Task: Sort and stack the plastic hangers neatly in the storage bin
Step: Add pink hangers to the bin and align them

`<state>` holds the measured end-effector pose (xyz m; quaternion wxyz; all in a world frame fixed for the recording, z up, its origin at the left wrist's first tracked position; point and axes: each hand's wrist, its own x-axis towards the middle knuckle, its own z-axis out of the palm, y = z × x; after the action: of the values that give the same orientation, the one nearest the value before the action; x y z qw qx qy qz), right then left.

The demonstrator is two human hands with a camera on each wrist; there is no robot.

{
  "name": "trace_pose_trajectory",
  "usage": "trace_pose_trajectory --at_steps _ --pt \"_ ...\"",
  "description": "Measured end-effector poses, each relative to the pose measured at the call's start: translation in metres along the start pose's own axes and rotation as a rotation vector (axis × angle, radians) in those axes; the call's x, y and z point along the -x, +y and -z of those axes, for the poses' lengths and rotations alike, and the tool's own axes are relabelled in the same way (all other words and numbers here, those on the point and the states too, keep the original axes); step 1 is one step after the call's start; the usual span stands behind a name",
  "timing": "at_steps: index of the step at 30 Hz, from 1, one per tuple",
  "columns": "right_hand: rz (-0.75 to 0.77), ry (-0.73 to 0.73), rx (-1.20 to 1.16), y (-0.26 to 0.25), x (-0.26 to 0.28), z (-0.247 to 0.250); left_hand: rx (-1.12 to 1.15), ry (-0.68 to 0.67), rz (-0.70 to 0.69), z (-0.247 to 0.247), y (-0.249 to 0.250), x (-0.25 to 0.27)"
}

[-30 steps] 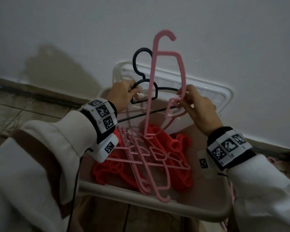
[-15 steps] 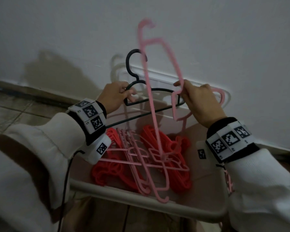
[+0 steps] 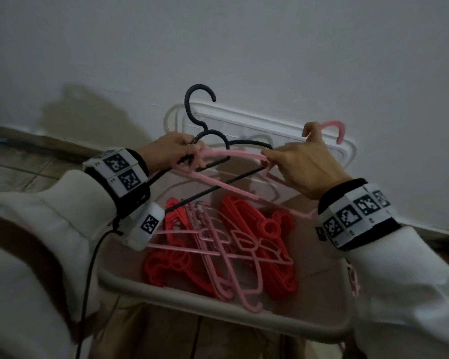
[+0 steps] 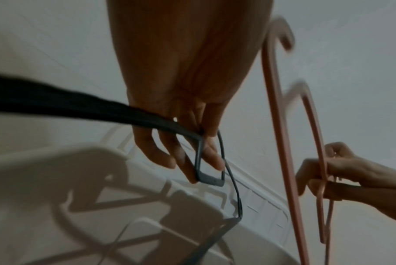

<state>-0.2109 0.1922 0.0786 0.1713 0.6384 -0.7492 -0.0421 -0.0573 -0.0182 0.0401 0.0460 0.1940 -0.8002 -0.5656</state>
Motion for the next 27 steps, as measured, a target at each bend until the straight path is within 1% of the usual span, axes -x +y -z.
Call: trace_pose_trajectory --at_steps 2,5,7,8,9,12,13,16,18,21,23,25,26,27 --pt "0.02 -0.056 0.04 0.0 -0.001 0.004 -0.041 -0.01 0.057 0.0 0.003 0.001" --pt "0.105 -0.268 0.14 -0.016 -0.004 0.002 -0.088 -0.064 0.082 -0.001 0.007 0.003" --pt "0.151 -0.319 0.169 -0.031 -0.008 -0.003 -0.115 -0.101 0.067 -0.008 0.01 0.004" --pt "0.166 -0.312 0.174 -0.04 -0.012 -0.007 -0.119 -0.122 0.058 -0.013 0.013 0.005" --pt "0.177 -0.283 0.19 -0.046 -0.014 -0.014 -0.119 -0.138 0.057 -0.02 0.014 0.006" --pt "0.198 -0.046 0.203 -0.057 -0.02 -0.021 -0.096 -0.177 0.031 -0.038 0.012 0.006" --pt "0.194 -0.003 0.185 -0.056 -0.022 -0.022 -0.1 -0.19 0.033 -0.042 0.012 0.007" --pt "0.202 0.061 0.164 -0.055 -0.029 -0.02 -0.155 -0.201 0.011 -0.045 0.01 0.006" --pt "0.183 0.115 0.141 -0.051 -0.032 -0.023 -0.118 -0.203 0.025 -0.044 0.009 0.007" --pt "0.108 0.241 0.102 -0.047 -0.031 -0.032 -0.06 -0.241 0.029 -0.045 0.007 0.009" --pt "0.069 0.334 0.101 -0.045 -0.03 -0.034 -0.075 -0.198 0.041 -0.043 0.006 0.008" --pt "0.037 0.4 0.047 -0.04 -0.027 -0.035 -0.096 -0.123 0.051 -0.039 0.002 0.005" --pt "0.006 0.389 -0.006 -0.037 -0.026 -0.035 -0.116 -0.103 0.066 -0.036 0.0 0.003" --pt "-0.04 0.341 -0.063 -0.034 -0.025 -0.034 -0.135 -0.103 0.079 -0.035 -0.001 0.002"
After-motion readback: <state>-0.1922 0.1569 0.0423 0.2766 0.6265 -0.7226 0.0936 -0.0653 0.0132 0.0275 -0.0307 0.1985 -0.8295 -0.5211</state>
